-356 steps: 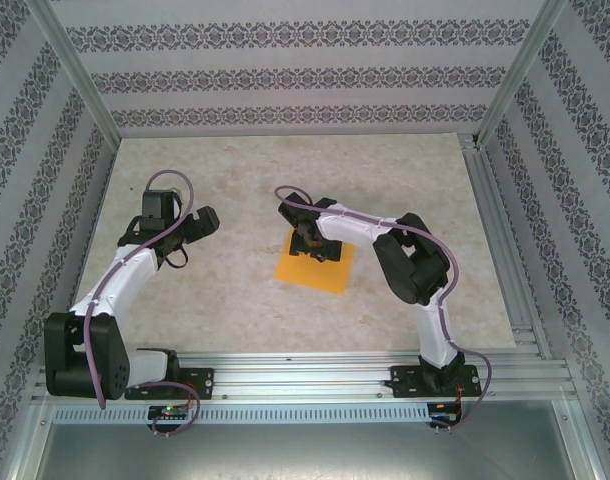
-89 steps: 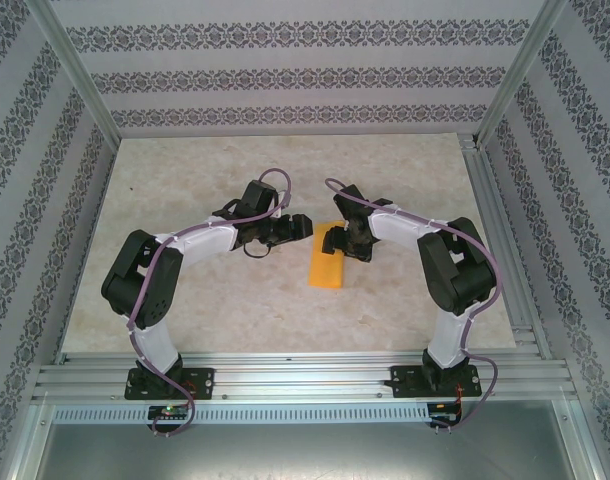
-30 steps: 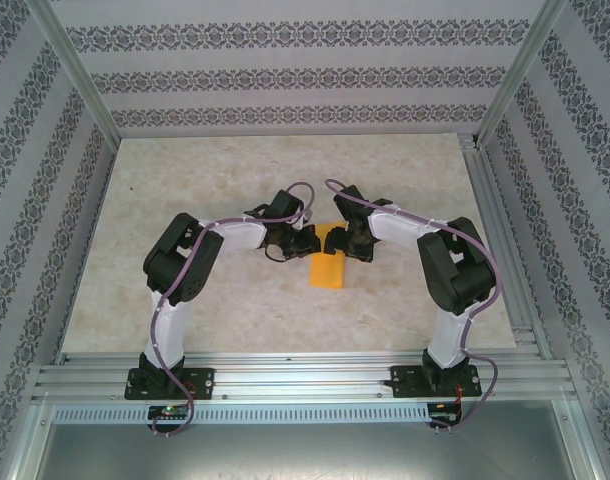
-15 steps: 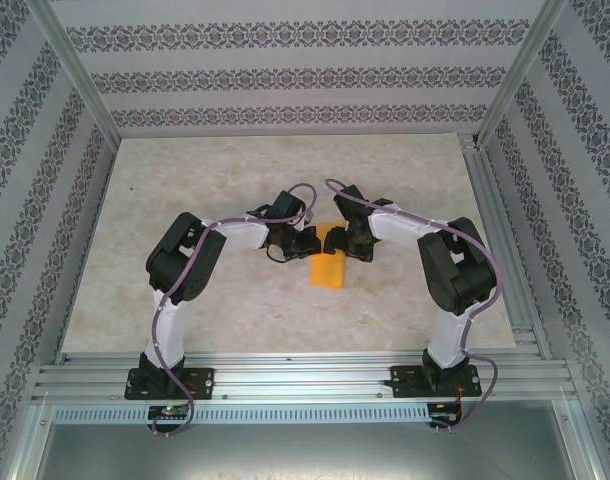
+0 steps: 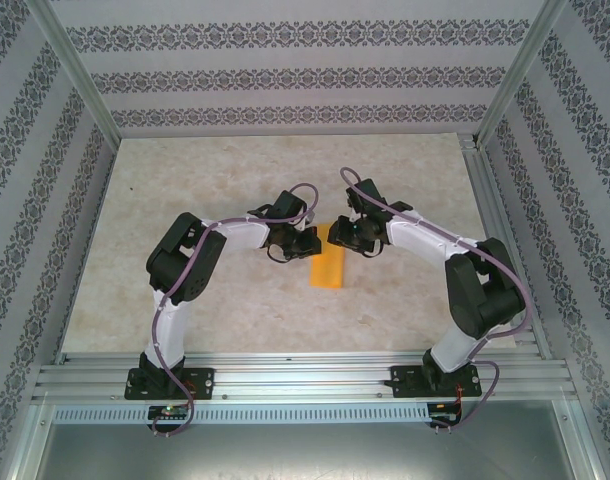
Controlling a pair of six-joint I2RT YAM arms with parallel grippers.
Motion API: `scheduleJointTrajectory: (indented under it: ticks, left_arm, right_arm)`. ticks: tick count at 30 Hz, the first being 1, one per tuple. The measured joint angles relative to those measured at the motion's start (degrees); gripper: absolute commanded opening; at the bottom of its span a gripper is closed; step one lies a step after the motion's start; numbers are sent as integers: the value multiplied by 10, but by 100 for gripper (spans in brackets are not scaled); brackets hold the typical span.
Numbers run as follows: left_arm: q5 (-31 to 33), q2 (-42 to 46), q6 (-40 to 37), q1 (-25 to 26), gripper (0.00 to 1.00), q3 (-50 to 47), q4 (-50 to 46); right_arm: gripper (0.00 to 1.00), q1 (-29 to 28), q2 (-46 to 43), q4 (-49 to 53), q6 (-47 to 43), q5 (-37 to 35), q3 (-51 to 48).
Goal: Fold a paper plane with a square sheet of paper (pick it up from the middle)
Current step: Fold the square sheet of paper in half at the center of the table.
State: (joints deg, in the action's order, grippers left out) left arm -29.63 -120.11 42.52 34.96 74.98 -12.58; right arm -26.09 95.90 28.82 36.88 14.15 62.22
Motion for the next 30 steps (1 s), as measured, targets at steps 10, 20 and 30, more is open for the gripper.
scheduleJointTrajectory:
  ticks: [10, 20, 30]
  left_arm:
    - [3, 0, -5, 1, 1, 4, -8]
    - [3, -3, -5, 1, 0, 10, -15]
    - [0, -7, -5, 1, 0, 15, -19]
  right_arm:
    - [18, 15, 41, -72, 10, 63, -37]
    - [21, 30, 59, -87, 9, 72, -53]
    - [22, 30, 78, -91, 7, 70, -59]
